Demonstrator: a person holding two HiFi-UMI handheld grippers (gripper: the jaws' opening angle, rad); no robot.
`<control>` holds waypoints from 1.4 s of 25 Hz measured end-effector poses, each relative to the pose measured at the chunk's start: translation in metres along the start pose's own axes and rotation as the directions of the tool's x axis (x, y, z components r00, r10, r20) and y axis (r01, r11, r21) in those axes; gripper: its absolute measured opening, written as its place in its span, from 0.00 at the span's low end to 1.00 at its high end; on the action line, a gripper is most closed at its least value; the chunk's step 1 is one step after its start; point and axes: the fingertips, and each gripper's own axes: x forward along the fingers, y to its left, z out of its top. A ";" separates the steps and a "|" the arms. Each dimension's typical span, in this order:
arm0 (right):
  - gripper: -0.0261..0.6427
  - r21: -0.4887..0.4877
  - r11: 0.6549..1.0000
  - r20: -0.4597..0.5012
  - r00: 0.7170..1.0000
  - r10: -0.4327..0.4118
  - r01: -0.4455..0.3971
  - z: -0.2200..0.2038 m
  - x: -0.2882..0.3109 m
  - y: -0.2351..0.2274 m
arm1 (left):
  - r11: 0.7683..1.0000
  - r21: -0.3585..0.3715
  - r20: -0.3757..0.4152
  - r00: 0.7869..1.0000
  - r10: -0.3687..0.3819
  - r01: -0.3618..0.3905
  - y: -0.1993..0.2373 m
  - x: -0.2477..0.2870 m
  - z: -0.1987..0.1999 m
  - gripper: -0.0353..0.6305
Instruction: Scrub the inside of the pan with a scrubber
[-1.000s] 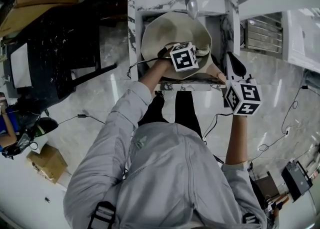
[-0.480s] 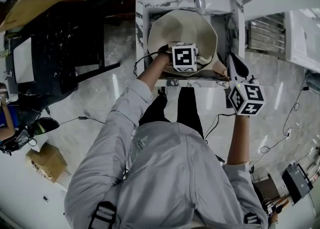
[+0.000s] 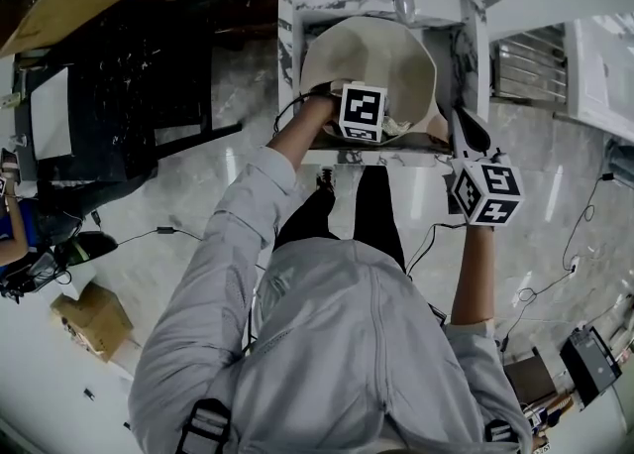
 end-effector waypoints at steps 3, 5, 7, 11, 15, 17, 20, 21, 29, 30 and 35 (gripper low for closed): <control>0.09 -0.008 1.000 -0.007 1.000 0.008 -0.008 0.000 0.001 0.003 | 0.999 0.006 -0.059 0.997 -0.043 0.043 -0.007 0.002 -0.012 0.15; 0.09 -0.016 1.000 -0.011 1.000 0.015 -0.015 0.001 0.003 0.003 | 0.997 0.009 -0.101 0.992 -0.073 0.074 -0.011 0.002 -0.021 0.15; 0.09 -0.021 1.000 -0.010 1.000 0.020 -0.021 0.004 0.008 0.001 | 0.995 0.008 -0.140 0.985 -0.099 0.101 -0.012 -0.002 -0.028 0.15; 0.09 -0.022 0.999 -0.021 0.999 0.037 -0.038 0.007 0.013 -0.001 | 0.986 -0.002 -0.221 0.962 -0.160 0.164 -0.023 -0.008 -0.039 0.15; 0.09 -0.033 0.997 -0.024 0.997 0.069 -0.070 0.018 0.021 -0.003 | 0.978 -0.039 -0.284 0.936 -0.208 0.205 -0.027 -0.013 -0.052 0.15; 0.09 -0.042 0.995 -0.026 0.995 0.091 -0.092 0.023 0.025 -0.004 | 0.973 -0.066 -0.310 0.922 -0.231 0.221 -0.028 -0.017 -0.058 0.15; 0.09 -0.063 0.990 -0.031 0.991 0.127 -0.129 0.031 0.033 -0.005 | 0.967 -0.102 -0.362 0.897 -0.253 0.232 -0.027 -0.023 -0.067 0.15; 0.09 -0.069 0.987 -0.034 0.990 0.140 -0.142 0.032 0.035 -0.005 | 0.966 -0.114 -0.384 0.886 -0.260 0.234 -0.027 -0.025 -0.071 0.15; 0.09 -0.081 0.968 -0.065 0.970 0.233 -0.238 0.031 0.043 -0.013 | 0.951 -0.214 -0.473 0.828 -0.301 0.223 -0.026 -0.028 -0.084 0.15; 0.09 -0.081 0.966 -0.071 0.968 0.239 -0.245 0.029 0.044 -0.015 | 0.951 -0.217 -0.479 0.825 -0.299 0.219 -0.025 -0.028 -0.084 0.15; 0.09 -0.063 0.970 -0.079 0.970 0.230 -0.235 0.025 0.050 -0.020 | 0.955 -0.210 -0.533 0.794 -0.291 0.208 -0.021 -0.030 -0.093 0.15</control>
